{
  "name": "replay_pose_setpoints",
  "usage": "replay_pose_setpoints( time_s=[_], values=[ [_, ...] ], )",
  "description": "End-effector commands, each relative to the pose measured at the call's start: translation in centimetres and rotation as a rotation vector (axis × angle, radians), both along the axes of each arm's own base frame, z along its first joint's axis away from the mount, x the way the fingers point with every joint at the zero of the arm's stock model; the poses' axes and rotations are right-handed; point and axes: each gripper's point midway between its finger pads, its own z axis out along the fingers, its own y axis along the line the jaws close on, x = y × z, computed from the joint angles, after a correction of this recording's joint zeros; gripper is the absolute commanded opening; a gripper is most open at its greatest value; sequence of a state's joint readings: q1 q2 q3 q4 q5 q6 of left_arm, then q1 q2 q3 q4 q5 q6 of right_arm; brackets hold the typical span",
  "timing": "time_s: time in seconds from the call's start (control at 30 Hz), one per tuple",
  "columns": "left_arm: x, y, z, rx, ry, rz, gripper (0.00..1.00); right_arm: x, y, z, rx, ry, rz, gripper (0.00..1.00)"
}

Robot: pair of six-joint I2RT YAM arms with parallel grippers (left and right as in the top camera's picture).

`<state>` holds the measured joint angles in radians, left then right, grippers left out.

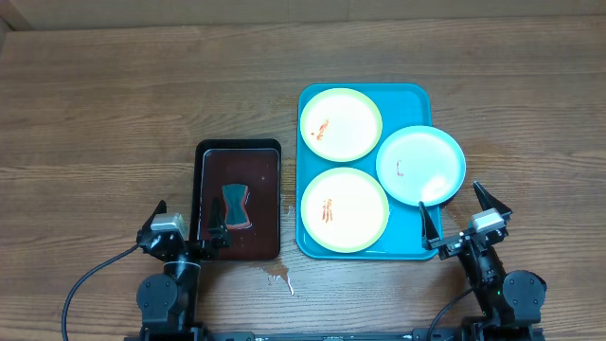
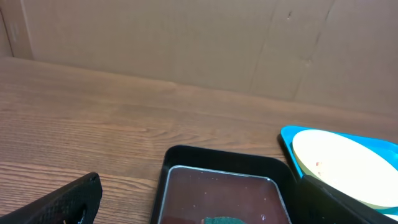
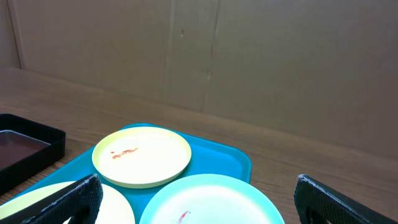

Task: Clean dirty plates on tray and stack at the side

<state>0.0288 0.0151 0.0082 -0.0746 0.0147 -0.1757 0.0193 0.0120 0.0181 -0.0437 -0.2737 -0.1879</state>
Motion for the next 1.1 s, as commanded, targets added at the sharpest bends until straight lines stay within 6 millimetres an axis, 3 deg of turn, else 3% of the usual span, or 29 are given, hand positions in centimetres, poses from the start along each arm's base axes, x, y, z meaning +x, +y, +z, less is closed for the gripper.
replay_pose_setpoints(
  time_s=[0.0, 0.13, 0.27, 0.4, 0.57, 0.8, 0.93, 1.07],
  values=[
    [0.0, 0.0, 1.1, 0.021, -0.048, -0.001, 1.0, -0.2, 0.4, 0.0, 0.0, -0.011, 0.029, 1.0],
    [0.0, -0.5, 1.6, 0.01, -0.068, -0.032, 1.0, -0.7, 1.8, 0.0, -0.002, -0.013, 0.115, 1.0],
    [-0.5, -2.9, 5.7, 0.014, -0.217, -0.173, 1.0, -1.1, 1.9, 2.0, 0.061, -0.021, 0.126, 1.0],
    [-1.3, -3.0, 9.2, 0.005, -0.249, -0.174, 1.0, -2.0, 2.3, 5.2, 0.083, -0.004, 0.155, 1.0],
    [-1.2, -3.3, 10.4, -0.023, -0.029, -0.195, 1.0, -2.1, 3.1, 7.6, 0.097, 0.194, 0.196, 1.0],
    [0.9, -3.7, 12.8, -0.047, 0.328, -0.219, 1.0, 1.3, 3.2, 11.3, 0.128, 0.57, 0.176, 1.0],
    [2.3, -3.6, 13.4, -0.078, 0.544, -0.215, 1.0, 3.4, 3.2, 10.8, 0.15, 0.839, 0.159, 1.0],
    [3.3, -3.7, 12.7, -0.106, 0.72, -0.217, 1.0, 5.8, 3.3, 8.6, 0.209, 1.049, 0.126, 1.0]
  ],
)
